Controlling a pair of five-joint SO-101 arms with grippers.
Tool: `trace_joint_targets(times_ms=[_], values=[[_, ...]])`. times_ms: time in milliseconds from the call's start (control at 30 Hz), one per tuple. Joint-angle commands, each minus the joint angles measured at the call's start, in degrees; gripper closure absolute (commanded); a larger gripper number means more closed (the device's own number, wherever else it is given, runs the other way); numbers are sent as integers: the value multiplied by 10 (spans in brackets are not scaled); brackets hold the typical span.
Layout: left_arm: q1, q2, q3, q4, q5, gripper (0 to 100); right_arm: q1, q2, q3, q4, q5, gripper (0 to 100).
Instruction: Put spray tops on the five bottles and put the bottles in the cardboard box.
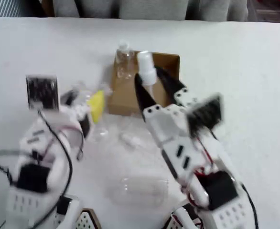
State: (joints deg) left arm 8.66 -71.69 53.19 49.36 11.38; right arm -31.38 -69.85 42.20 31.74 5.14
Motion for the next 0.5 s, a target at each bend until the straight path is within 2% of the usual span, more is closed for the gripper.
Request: trace_joint_targets(times_ms=[0, 167, 300, 367, 467], values=[[110, -121, 14, -27, 3, 980, 7, -22, -105, 0, -1, 982], [194, -178, 63, -27, -12, 980, 3, -18, -191, -65, -1, 982], [248, -230, 120, -27, -102, 980, 3, 16, -242, -95, -1, 982], [264, -260, 142, -28, -128, 980, -1, 37, -259, -95, -1, 982], [269, -302, 169, -28, -135, 980, -51, 60, -274, -95, -1, 982]])
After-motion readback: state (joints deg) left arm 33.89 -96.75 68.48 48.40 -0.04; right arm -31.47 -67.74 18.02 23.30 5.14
